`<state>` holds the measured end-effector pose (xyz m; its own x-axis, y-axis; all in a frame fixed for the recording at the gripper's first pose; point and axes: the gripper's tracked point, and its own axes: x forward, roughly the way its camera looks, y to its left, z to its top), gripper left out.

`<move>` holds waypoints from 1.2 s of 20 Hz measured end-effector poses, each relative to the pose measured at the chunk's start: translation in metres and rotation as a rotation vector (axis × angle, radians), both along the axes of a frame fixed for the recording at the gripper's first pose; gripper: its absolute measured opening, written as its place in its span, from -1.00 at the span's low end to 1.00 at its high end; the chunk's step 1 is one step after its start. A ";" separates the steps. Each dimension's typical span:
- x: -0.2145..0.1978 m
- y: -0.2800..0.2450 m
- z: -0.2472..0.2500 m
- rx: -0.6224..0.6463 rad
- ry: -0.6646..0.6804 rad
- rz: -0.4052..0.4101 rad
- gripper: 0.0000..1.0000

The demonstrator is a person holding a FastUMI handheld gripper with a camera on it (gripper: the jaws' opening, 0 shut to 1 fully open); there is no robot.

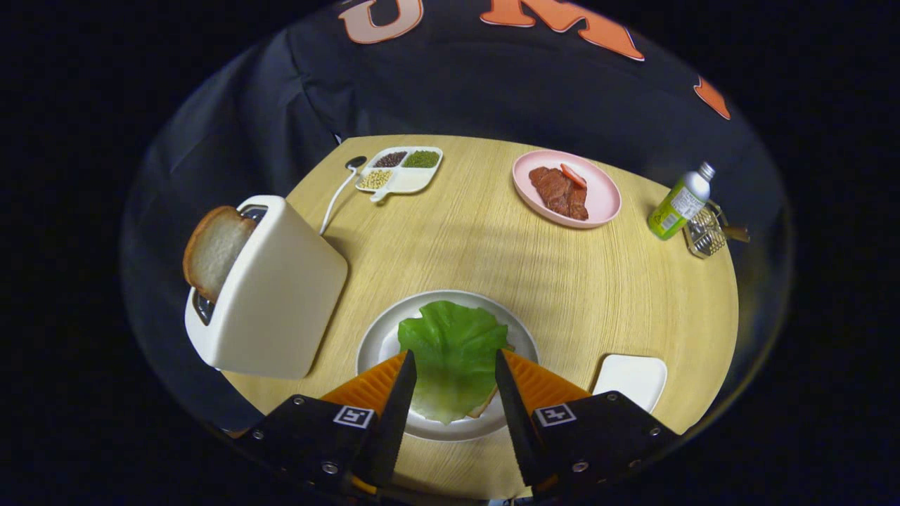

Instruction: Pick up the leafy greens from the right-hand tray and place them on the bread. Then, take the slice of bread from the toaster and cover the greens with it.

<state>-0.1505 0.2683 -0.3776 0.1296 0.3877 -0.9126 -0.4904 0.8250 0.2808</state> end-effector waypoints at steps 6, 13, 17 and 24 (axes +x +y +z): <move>0.015 0.058 0.089 0.110 -0.069 0.037 0.52; 0.000 0.136 0.150 0.178 -0.045 0.141 0.73; -0.015 0.173 0.147 0.177 0.019 0.160 0.86; -0.018 0.199 0.113 0.049 0.144 0.120 0.79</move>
<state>-0.1689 0.4678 -0.2649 -0.0510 0.4369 -0.8980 -0.5360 0.7468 0.3938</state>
